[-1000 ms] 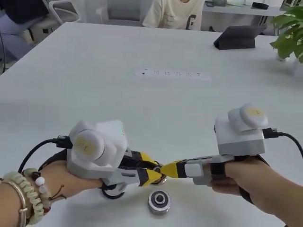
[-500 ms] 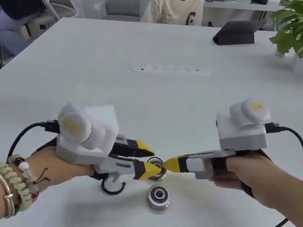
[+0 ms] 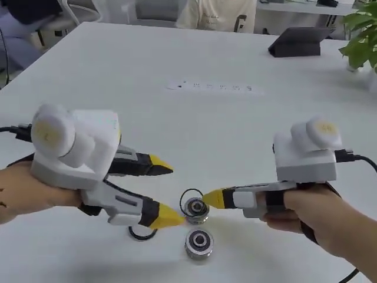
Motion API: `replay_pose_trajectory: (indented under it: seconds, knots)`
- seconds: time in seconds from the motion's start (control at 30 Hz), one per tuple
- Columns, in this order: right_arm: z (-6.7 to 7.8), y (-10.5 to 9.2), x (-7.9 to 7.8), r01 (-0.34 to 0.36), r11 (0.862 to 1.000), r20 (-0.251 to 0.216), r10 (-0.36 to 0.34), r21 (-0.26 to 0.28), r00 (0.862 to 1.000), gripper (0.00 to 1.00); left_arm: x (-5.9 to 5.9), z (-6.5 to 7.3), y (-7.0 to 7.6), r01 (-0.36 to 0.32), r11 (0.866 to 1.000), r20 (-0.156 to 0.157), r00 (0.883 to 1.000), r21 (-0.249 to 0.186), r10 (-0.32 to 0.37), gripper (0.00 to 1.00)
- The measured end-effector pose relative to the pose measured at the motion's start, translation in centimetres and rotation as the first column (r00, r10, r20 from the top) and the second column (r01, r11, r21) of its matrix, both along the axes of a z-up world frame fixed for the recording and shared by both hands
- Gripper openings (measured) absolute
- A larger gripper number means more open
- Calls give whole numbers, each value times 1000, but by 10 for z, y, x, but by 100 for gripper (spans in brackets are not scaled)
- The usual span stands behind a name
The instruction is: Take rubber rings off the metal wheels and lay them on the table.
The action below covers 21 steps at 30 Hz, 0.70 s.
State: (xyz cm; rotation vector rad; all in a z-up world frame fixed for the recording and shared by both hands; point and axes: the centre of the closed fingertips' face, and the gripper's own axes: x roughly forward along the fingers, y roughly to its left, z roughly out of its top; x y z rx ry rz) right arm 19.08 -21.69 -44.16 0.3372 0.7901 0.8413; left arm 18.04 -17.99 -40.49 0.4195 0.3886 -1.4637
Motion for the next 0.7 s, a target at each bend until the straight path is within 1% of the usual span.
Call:
replay_pose_trajectory:
  seconds: [0.1, 0.2, 0.33, 0.5, 0.6, 0.67, 0.7]
  knots:
    - [5, 6, 1, -12, 1000, 13, 11, 9, 1000, 0, -3, -1, 16, -17, 1000, -3, 1000, 10, 17, 52]
    - [10, 14, 0, -33, 999, 24, 32, 21, 999, 0, -4, -1, 28, -43, 999, -6, 999, 12, 44, 56]
    - [13, 23, -2, -57, 998, 31, 57, 26, 998, 0, -7, -1, 49, -84, 996, -19, 996, 12, 85, 60]
    - [19, 31, -2, -68, 996, 35, 66, 49, 997, 0, -10, -4, 74, -159, 987, -42, 986, 2, 159, 64]
    - [22, 37, -4, -80, 995, 36, 78, 61, 996, 0, -13, -6, 86, -197, 980, -54, 979, -6, 197, 65]
    - [20, 40, -6, -93, 994, 35, 91, 54, 995, 0, -14, -8, 92, -227, 974, -62, 972, -20, 225, 65]
    - [19, 41, -6, -96, 994, 34, 94, 51, 995, 0, -15, -8, 93, -231, 973, -64, 971, -21, 229, 65]
